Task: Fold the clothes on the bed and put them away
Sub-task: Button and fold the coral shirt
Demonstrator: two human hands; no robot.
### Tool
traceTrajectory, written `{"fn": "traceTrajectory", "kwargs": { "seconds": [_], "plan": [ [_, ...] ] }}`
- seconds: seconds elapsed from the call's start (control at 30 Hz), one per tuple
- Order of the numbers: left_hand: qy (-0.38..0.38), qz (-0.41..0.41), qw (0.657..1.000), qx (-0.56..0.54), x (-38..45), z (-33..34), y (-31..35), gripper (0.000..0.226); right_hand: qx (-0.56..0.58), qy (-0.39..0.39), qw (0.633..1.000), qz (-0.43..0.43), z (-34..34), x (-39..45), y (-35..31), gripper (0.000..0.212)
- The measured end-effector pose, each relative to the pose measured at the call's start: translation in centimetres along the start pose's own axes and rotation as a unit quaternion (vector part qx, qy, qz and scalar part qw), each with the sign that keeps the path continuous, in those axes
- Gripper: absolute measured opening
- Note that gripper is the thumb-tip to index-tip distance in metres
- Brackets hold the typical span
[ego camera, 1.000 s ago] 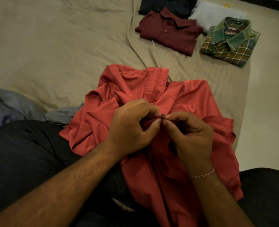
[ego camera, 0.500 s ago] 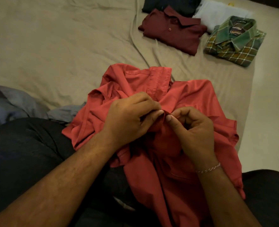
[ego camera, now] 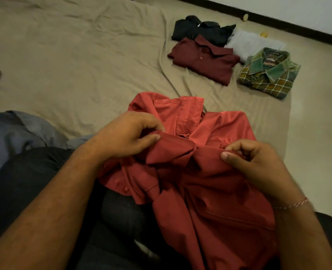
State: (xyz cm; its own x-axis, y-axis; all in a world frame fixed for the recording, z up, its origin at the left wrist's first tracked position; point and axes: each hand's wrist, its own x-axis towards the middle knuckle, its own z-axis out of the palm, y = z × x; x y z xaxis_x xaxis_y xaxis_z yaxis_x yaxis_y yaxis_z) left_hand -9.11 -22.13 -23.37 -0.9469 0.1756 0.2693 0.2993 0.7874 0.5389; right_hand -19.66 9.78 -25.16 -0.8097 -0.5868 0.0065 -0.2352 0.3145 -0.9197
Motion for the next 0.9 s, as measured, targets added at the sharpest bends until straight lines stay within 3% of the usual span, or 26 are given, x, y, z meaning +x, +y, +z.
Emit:
{"fn": "traceTrajectory", "kwargs": {
  "seconds": [0.2, 0.33, 0.43, 0.57, 0.7, 0.9],
  "plan": [
    [0.208, 0.011, 0.974, 0.085, 1.6, -2.1, 0.4, 0.022, -0.029, 0.036, 0.998, -0.029, -1.9, 1.3, -3.8, 0.013],
    [0.371, -0.022, 0.921, 0.116, 3.4, -3.3, 0.6, 0.013, -0.041, 0.158, 0.985, -0.058, -3.0, 3.6, -7.5, 0.017],
    [0.456, -0.030, 0.883, 0.107, 3.8, -2.9, 1.4, 0.012, 0.021, 0.132, 0.988, -0.082, -2.7, 4.3, -9.2, 0.007],
    [0.480, -0.019, 0.871, 0.102, 1.9, -1.1, 2.3, 0.014, 0.122, 0.104, 0.986, -0.044, -0.6, 2.7, -8.9, 0.003],
    [0.455, 0.038, 0.886, 0.079, 1.1, 0.0, 4.6, 0.009, 0.263, 0.117, 0.958, 0.000, 1.8, 0.9, -8.3, 0.015],
    [0.405, 0.119, 0.905, 0.051, 1.9, 2.4, 7.7, 0.003, 0.272, 0.107, 0.956, -0.010, 3.3, -0.2, -9.3, 0.006]
  ]
}}
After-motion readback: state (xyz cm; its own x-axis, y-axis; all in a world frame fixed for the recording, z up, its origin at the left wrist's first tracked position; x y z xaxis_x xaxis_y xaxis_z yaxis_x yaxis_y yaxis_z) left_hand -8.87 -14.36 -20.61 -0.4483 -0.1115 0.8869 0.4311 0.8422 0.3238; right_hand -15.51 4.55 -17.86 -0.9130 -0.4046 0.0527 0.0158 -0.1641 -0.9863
